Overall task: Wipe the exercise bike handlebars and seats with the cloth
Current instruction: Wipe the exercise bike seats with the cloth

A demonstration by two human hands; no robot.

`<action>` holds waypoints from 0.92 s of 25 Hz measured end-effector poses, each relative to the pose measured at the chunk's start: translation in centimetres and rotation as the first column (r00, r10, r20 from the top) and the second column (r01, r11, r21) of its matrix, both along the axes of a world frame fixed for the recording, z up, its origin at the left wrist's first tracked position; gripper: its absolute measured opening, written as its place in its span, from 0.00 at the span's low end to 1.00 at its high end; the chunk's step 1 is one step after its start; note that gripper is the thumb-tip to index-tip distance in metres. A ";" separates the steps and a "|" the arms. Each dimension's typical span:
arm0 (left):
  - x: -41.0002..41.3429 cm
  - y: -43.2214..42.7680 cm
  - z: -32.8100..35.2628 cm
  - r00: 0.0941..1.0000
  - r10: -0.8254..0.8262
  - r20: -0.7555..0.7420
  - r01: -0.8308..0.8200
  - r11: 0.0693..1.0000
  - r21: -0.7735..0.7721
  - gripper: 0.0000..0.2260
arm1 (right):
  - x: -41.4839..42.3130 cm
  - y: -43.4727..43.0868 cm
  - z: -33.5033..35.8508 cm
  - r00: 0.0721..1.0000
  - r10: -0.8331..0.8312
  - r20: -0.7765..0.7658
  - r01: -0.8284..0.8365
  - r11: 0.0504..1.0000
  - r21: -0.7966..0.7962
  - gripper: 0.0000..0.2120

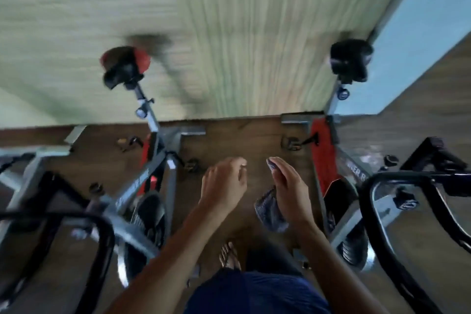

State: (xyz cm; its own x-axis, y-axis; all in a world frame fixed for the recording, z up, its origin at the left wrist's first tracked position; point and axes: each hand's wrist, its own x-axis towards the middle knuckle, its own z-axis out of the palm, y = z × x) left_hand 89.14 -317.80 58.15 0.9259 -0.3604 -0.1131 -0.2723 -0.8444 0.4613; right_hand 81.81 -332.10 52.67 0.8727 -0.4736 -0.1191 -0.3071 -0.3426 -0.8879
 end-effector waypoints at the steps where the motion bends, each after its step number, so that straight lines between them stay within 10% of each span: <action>1: 2.5 -0.7 0.2 0.999 -0.039 0.005 0.039 0.999 -0.029 0.12 | 1.7 -0.4 0.6 0.998 -0.061 -0.008 0.061 0.998 -0.020 0.14; 11: 25.6 -13.5 -2.0 0.891 -0.455 -0.006 0.452 0.887 -0.098 0.10 | 17.3 -8.3 -0.5 0.854 -0.519 0.023 0.520 0.854 -0.019 0.14; 23: 43.3 -34.0 -5.0 0.550 -0.826 -0.124 0.816 0.563 -0.132 0.10 | 35.3 -20.7 -4.2 0.568 -0.823 0.019 0.820 0.564 -0.096 0.14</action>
State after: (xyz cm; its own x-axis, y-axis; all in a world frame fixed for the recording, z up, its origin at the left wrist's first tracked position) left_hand 132.48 -351.83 53.14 0.1951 -0.9644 -0.1784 -0.7562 -0.2638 0.5988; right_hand 117.10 -352.84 48.42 0.0986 -0.9935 -0.0569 -0.5160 -0.0022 -0.8566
